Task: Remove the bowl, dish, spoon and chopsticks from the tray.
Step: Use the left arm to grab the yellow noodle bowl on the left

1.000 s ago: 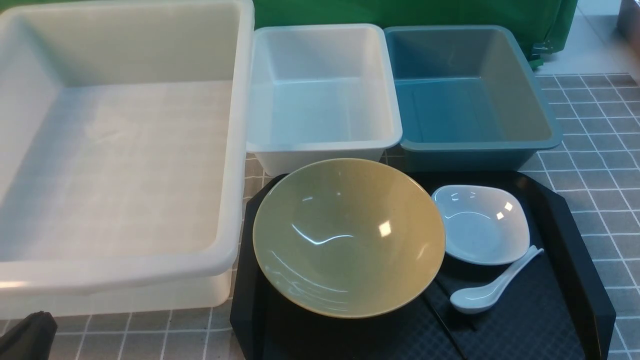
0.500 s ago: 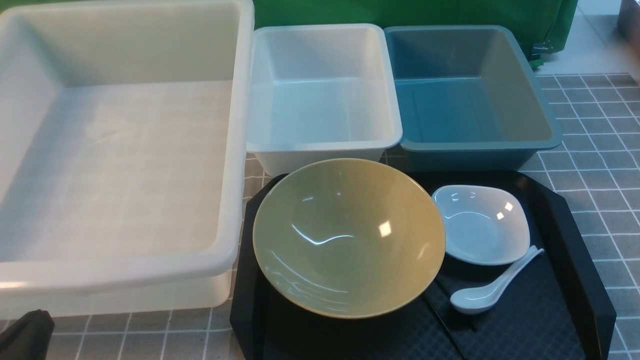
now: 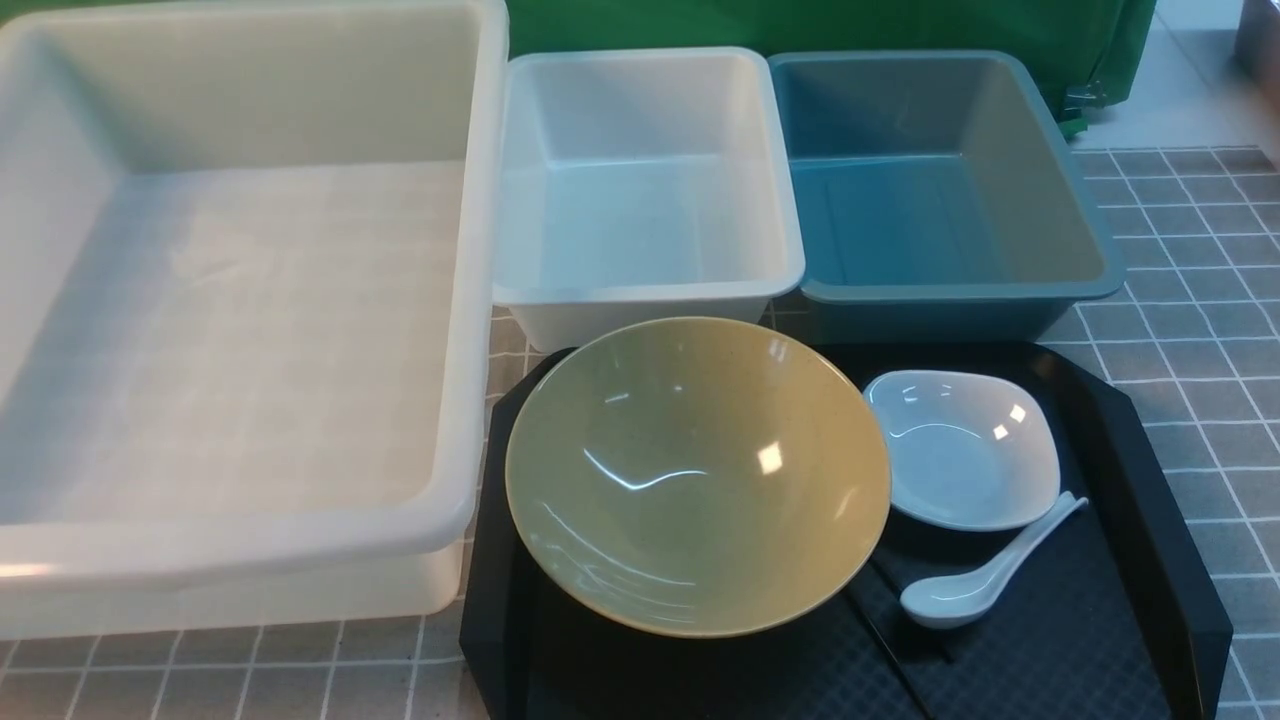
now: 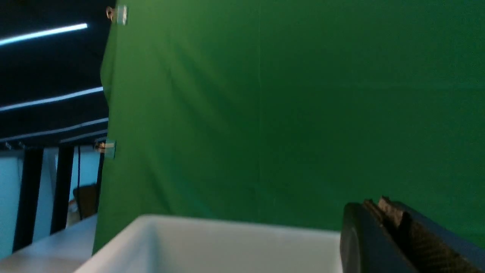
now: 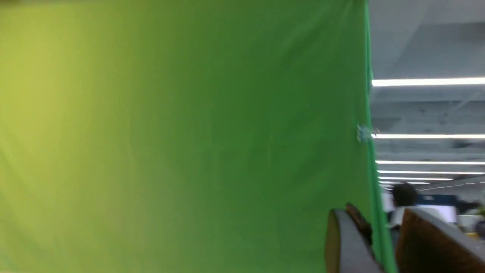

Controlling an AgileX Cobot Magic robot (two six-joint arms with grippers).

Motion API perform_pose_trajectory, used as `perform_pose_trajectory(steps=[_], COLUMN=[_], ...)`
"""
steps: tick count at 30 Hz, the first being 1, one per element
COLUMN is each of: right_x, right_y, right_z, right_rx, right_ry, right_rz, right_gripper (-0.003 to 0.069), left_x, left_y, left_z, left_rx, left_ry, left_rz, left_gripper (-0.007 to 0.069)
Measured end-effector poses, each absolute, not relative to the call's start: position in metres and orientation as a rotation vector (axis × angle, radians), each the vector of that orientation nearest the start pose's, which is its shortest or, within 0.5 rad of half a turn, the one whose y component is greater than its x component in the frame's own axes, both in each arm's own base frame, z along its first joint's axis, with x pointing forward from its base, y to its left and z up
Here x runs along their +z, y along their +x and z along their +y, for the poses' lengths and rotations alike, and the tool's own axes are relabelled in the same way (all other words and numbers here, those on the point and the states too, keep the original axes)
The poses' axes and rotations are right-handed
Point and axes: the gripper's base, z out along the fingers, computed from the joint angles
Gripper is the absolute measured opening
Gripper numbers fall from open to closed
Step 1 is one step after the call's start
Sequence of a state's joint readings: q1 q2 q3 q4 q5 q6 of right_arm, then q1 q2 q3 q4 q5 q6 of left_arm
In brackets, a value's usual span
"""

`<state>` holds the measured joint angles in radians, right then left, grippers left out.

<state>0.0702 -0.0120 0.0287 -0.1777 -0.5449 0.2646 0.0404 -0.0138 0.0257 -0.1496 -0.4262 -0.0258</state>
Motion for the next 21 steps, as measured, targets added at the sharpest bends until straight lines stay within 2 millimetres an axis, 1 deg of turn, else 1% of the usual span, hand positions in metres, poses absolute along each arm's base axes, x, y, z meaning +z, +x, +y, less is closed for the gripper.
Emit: perform_pose_trajectory(steps=[4, 6, 8, 9, 10, 11, 12, 13, 14, 15, 16, 17, 18, 19, 20, 21], right_x=[0.251, 0.254, 0.263, 0.276, 0.275, 0.293, 0.302, 0.310, 0.317, 0.320, 0.323, 0.325, 0.324, 0.321, 0.316, 0.313], right_y=[0.038, 0.038, 0.038, 0.039, 0.040, 0.042, 0.047, 0.053, 0.058, 0.068, 0.078, 0.083, 0.094, 0.104, 0.114, 0.121], right_z=[0.011, 0.011, 0.011, 0.010, 0.010, 0.009, 0.009, 0.009, 0.009, 0.010, 0.010, 0.010, 0.011, 0.011, 0.011, 0.010], right_rx=[0.273, 0.278, 0.257, 0.224, 0.220, 0.184, 0.159, 0.135, 0.117, 0.107, 0.097, 0.093, 0.090, 0.094, 0.100, 0.112], right_ry=[-0.037, -0.034, -0.038, -0.046, -0.046, -0.055, -0.062, -0.071, -0.079, -0.082, -0.084, -0.085, -0.082, -0.072, -0.054, -0.029], right_rz=[0.946, 0.941, 0.951, 0.969, 0.981, 0.998, 1.037, 1.066, 1.088, 1.144, 1.195, 1.226, 1.291, 1.365, 1.452, 1.526], right_gripper=[0.0236, 0.0221, 0.0186, 0.0141, 0.0134, 0.0083, 0.0052, 0.0038, 0.0036, 0.0036, 0.0036, 0.0036, 0.0036, 0.0036, 0.0036, 0.0036], left_x=[0.249, 0.258, 0.276, 0.297, 0.300, 0.322, 0.337, 0.354, 0.362, 0.377, 0.383, 0.388, 0.394, 0.396, 0.400, 0.402], left_y=[0.041, 0.038, 0.036, 0.035, 0.035, 0.037, 0.040, 0.047, 0.052, 0.065, 0.074, 0.089, 0.099, 0.118, 0.127, 0.141], left_z=[0.008, 0.008, 0.007, 0.006, 0.006, 0.005, 0.005, 0.005, 0.005, 0.006, 0.006, 0.006, 0.007, 0.007, 0.007, 0.006], left_rx=[-0.178, -0.212, -0.211, -0.192, -0.189, -0.158, -0.137, -0.119, -0.106, -0.090, -0.085, -0.081, -0.079, -0.079, -0.082, -0.092], left_ry=[-0.221, -0.231, -0.218, -0.200, -0.196, -0.173, -0.160, -0.148, -0.141, -0.135, -0.134, -0.136, -0.135, -0.137, -0.135, -0.138], left_rz=[0.957, 0.934, 0.929, 0.939, 0.944, 0.973, 0.998, 1.018, 1.033, 1.060, 1.079, 1.117, 1.141, 1.202, 1.248, 1.322], left_gripper=[-0.0015, -0.0015, -0.0015, -0.0015, -0.0015, -0.0015, -0.0015, -0.0015, -0.0015, -0.0015, -0.0015, -0.0015, -0.0015, -0.0015, -0.0015, -0.0015])
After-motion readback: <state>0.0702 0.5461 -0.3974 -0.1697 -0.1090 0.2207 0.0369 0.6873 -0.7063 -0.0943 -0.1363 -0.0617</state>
